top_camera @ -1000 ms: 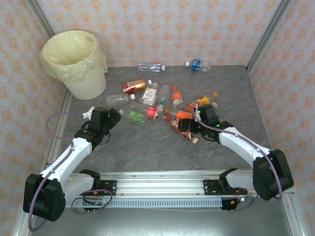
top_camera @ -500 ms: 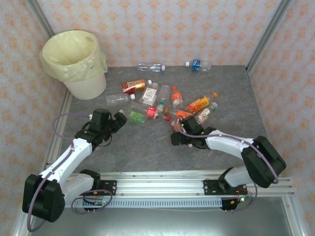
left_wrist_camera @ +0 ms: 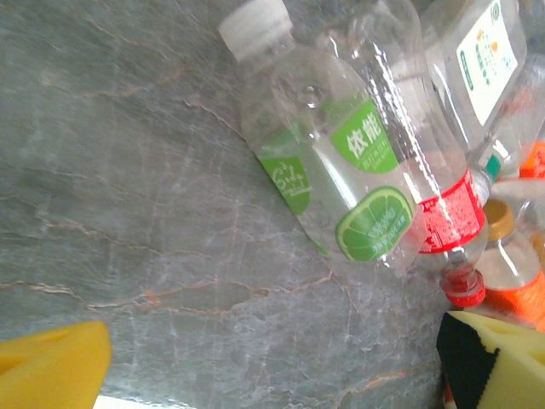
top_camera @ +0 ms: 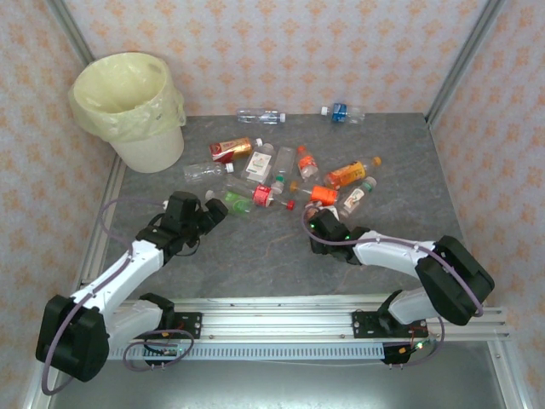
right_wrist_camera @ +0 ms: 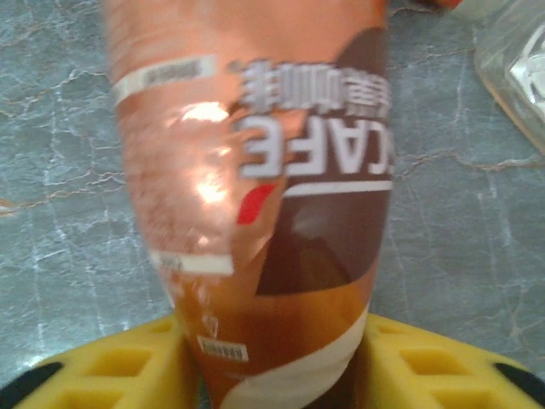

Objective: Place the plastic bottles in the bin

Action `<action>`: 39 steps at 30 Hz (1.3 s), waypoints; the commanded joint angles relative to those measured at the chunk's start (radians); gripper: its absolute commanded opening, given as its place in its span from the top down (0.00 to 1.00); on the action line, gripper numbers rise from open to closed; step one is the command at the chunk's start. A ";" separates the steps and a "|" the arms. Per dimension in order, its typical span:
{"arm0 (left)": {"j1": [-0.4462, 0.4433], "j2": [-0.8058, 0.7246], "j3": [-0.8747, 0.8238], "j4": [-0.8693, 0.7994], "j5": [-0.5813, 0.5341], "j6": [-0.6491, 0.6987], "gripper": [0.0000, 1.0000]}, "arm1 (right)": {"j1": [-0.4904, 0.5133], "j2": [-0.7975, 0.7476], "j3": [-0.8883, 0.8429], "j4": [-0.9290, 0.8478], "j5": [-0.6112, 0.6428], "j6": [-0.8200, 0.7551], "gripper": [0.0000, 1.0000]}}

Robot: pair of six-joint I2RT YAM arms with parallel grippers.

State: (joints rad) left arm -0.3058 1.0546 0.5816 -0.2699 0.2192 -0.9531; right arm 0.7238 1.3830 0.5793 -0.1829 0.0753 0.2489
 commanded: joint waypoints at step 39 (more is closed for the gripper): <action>-0.238 0.363 0.214 0.732 0.486 -0.022 0.09 | 0.006 -0.164 0.051 0.534 -0.696 0.076 0.74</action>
State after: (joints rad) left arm -0.5369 1.4105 0.8062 0.3416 0.6437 -0.9421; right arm 0.7269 1.2076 0.6044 0.2703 -0.5571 0.2817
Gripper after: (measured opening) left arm 0.925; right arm 0.307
